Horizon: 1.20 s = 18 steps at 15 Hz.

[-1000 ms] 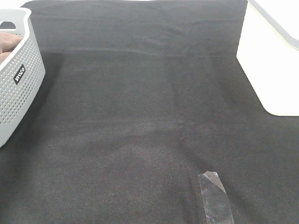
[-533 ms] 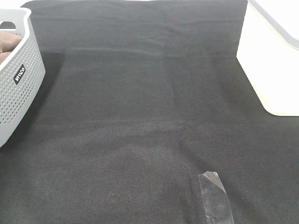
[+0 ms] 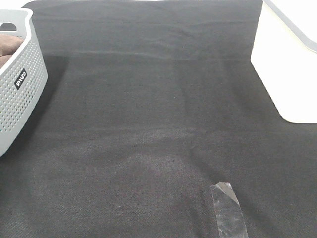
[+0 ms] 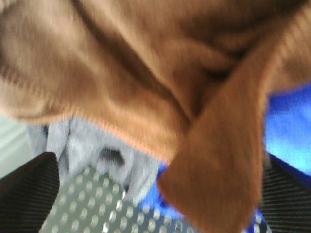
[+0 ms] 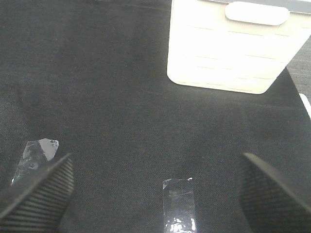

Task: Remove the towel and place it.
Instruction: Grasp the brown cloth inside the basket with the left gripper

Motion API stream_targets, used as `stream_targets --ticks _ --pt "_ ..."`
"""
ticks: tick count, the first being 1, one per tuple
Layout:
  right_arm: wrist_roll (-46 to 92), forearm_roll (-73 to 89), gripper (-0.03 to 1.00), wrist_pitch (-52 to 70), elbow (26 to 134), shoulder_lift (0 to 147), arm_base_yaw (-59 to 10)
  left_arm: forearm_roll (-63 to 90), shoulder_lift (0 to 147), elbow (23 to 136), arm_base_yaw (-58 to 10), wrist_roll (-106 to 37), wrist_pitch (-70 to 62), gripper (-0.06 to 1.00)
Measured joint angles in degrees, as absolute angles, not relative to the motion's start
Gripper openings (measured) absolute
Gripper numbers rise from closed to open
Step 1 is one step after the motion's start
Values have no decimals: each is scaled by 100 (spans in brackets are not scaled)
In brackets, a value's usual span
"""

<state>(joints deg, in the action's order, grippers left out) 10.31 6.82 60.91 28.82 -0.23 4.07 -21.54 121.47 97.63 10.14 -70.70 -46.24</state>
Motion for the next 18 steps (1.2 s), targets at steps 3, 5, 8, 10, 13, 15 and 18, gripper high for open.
stream_targets --ticks 3,5,8,10,13,15,18 --pt "1031 682 86 6091 2882 -23 407 -1776 12210 9798 1014 -7385 -4847 98" --pt "1031 682 86 6091 2882 -23 407 -1759 12210 9798 1014 -7408 -4990 93" --pt "1031 682 86 6091 2882 -23 407 -1759 12210 9798 1014 -7357 -5088 44" --pt "1031 682 86 6091 2882 -23 407 -1753 12210 9798 1014 -6996 -5025 2" --pt "1031 682 86 6091 2882 -23 407 -1541 12210 9798 1014 -6675 -5019 0" --pt "1031 682 86 6091 2882 -23 407 -1352 12210 9826 1003 -6497 -5036 0" --pt "1031 682 86 6091 2882 -23 407 -1306 12147 10027 922 -6148 -5248 0"
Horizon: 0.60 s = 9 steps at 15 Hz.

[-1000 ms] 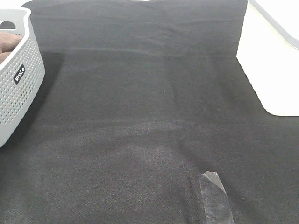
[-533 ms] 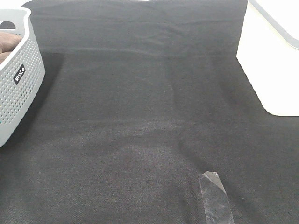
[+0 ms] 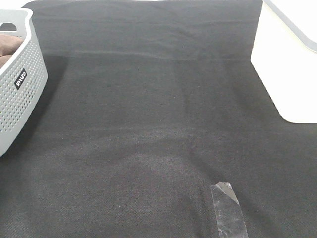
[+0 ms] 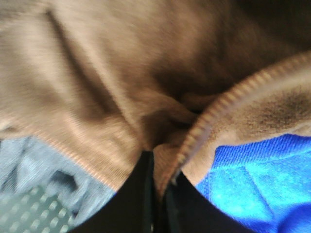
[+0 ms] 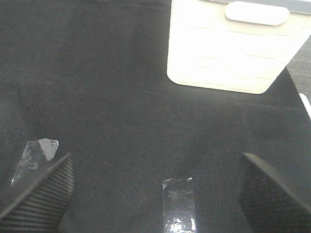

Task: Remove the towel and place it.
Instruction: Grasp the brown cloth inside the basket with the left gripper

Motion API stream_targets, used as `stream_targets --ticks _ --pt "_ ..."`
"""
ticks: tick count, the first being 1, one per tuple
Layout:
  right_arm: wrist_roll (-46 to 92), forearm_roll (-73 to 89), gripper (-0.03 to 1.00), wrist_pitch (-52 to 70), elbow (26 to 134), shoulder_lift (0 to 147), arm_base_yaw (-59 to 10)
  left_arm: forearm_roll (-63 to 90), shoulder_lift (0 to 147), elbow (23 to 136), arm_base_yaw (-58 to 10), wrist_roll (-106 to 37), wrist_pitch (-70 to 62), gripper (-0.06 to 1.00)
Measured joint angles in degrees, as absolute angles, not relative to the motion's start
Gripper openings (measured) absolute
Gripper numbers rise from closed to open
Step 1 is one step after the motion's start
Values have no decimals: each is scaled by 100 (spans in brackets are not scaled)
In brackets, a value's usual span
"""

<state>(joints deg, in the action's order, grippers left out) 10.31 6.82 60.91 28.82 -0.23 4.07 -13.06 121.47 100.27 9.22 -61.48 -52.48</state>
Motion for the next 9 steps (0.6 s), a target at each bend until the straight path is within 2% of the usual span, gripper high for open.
stream_targets --ticks 3,4,9 --pt "1031 682 86 6091 2882 -23 407 -940 11700 10520 756 -5890 -5930 0" --pt "1031 688 86 6091 2882 -23 407 -338 11259 10634 728 -5873 -6096 0" --pt "1031 688 86 6091 2882 -23 407 498 10147 10634 728 -5300 -6171 0"
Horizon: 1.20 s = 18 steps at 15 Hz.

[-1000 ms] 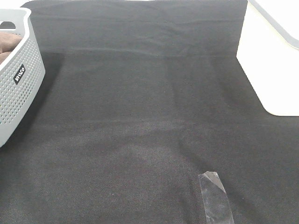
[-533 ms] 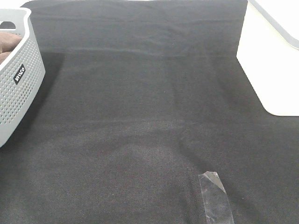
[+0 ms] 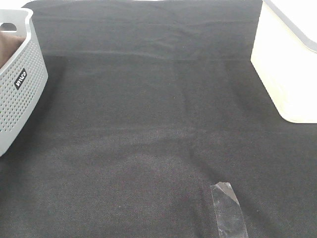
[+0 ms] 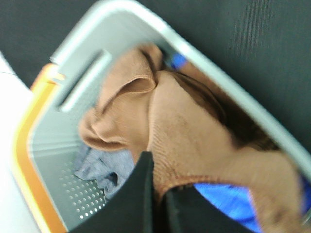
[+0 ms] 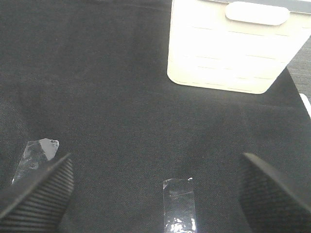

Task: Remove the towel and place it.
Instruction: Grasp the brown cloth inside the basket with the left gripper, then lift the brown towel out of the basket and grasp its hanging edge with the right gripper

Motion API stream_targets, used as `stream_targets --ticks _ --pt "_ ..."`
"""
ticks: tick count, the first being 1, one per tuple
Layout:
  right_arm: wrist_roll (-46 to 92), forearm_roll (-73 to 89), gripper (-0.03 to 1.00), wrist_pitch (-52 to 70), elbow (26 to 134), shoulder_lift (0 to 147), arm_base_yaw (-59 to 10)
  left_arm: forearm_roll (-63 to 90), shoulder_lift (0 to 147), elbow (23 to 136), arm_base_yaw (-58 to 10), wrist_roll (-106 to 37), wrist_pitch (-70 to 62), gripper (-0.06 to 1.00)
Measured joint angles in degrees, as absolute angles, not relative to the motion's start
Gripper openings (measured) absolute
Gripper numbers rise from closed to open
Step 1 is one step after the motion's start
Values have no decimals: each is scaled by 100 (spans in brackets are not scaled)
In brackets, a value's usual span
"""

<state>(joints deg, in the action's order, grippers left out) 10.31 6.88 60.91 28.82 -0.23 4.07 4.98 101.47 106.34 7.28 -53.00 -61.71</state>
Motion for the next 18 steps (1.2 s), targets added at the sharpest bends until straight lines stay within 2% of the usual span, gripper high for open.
stream_targets --ticks 3,6,12,14,16,18 --pt "1031 688 86 6091 2882 -23 407 1220 9448 10634 728 -5134 -6022 0" --pt "1031 688 86 6091 2882 -23 407 1324 8927 10680 521 -5128 -5982 0" --pt "1152 1134 86 6045 2916 97 407 470 8778 11620 -905 -4354 -5982 0" --pt "1874 2149 86 5477 2956 619 407 430 8778 11826 -1369 -4280 -5959 0" --pt "3323 3598 86 4761 2956 1415 407 413 8778 11866 -1822 -4228 -5838 0" --pt "5094 4990 86 4538 2956 2447 407 378 8778 11872 -2263 -4171 -5787 0"
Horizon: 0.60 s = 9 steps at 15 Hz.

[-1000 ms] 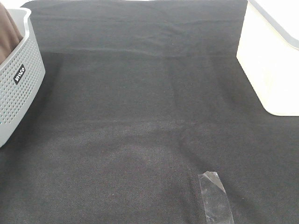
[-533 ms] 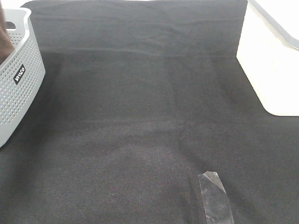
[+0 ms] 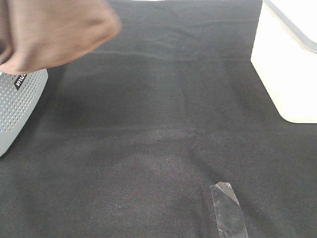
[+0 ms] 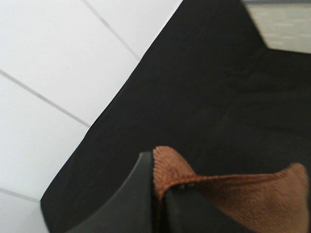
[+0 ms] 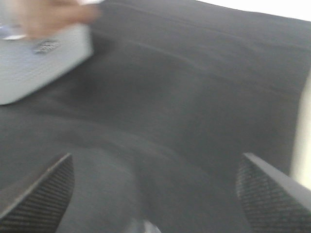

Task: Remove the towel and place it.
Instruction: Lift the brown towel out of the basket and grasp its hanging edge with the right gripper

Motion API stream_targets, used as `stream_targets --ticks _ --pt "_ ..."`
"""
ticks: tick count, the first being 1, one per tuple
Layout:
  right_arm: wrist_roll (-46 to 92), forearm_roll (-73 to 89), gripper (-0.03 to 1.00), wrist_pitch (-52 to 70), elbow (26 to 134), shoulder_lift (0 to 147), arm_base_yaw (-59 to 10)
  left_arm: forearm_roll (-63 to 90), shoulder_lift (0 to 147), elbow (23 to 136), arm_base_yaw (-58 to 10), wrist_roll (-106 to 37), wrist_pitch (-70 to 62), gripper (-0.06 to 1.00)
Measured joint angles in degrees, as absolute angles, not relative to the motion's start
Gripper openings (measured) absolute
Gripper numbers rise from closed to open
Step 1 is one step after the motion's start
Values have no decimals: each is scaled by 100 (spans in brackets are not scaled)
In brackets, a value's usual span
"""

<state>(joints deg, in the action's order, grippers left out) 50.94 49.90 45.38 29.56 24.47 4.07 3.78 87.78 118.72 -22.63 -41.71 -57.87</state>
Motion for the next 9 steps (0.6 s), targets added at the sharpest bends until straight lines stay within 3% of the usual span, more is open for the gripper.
stream_targets --ticks 5,9 --pt "9631 7970 86 5042 3209 5323 407 372 8778 11872 -2997 -4068 -5879 0" --pt "10829 8881 86 6016 3879 7013 235 688 8778 11872 -3186 -4068 -5879 0"
